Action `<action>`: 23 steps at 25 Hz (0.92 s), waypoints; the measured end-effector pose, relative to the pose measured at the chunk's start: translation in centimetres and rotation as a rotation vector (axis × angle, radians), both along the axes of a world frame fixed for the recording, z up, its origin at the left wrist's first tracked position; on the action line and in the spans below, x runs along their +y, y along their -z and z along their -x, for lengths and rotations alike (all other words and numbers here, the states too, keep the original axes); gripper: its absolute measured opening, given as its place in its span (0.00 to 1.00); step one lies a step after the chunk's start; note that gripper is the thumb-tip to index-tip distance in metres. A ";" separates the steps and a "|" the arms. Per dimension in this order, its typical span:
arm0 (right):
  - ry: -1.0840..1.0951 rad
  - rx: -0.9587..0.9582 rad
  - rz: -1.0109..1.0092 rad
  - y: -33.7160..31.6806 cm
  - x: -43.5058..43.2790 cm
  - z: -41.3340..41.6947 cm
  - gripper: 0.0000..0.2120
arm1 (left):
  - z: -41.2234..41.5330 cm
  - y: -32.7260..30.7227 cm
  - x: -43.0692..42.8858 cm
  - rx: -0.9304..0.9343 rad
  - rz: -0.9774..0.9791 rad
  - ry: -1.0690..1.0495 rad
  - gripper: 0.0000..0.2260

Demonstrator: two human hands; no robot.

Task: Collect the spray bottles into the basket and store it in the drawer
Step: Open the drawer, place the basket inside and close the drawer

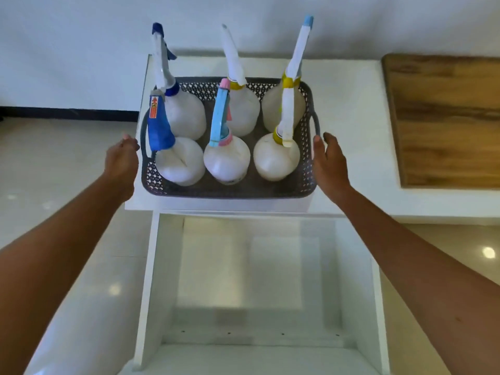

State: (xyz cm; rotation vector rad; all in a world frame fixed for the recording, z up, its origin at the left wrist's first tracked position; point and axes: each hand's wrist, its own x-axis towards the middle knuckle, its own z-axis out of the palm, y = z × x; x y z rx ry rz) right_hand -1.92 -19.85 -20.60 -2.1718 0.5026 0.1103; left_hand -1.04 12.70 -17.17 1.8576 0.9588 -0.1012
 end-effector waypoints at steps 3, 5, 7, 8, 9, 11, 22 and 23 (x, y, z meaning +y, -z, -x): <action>0.033 0.042 -0.116 0.8 -0.1 -2.6 0.17 | -1.9 0.7 0.7 0.080 0.052 0.114 0.13; 0.052 0.036 -0.125 1.2 0.2 -3.3 0.14 | -2.5 1.1 1.0 0.061 0.063 0.160 0.14; 0.054 0.014 -0.042 1.5 0.5 -3.3 0.13 | -2.5 1.5 1.3 0.038 0.084 0.167 0.14; 0.062 0.003 -0.014 1.5 0.7 -3.4 0.13 | -2.5 1.6 1.3 0.021 0.096 0.168 0.14; 0.080 -0.008 -0.004 1.5 0.9 -3.4 0.13 | -2.4 1.5 1.3 0.006 0.110 0.169 0.13; 0.129 -0.024 -0.001 1.4 1.2 -3.6 0.12 | -2.2 1.4 1.3 -0.026 0.145 0.158 0.11; 0.241 -0.056 -0.065 -0.5 0.1 4.7 0.12 | 6.1 1.1 0.8 -0.061 0.185 0.140 0.10; 0.253 -0.056 -0.070 -0.9 -0.1 6.3 0.14 | 7.4 0.7 0.6 -0.067 0.194 0.149 0.11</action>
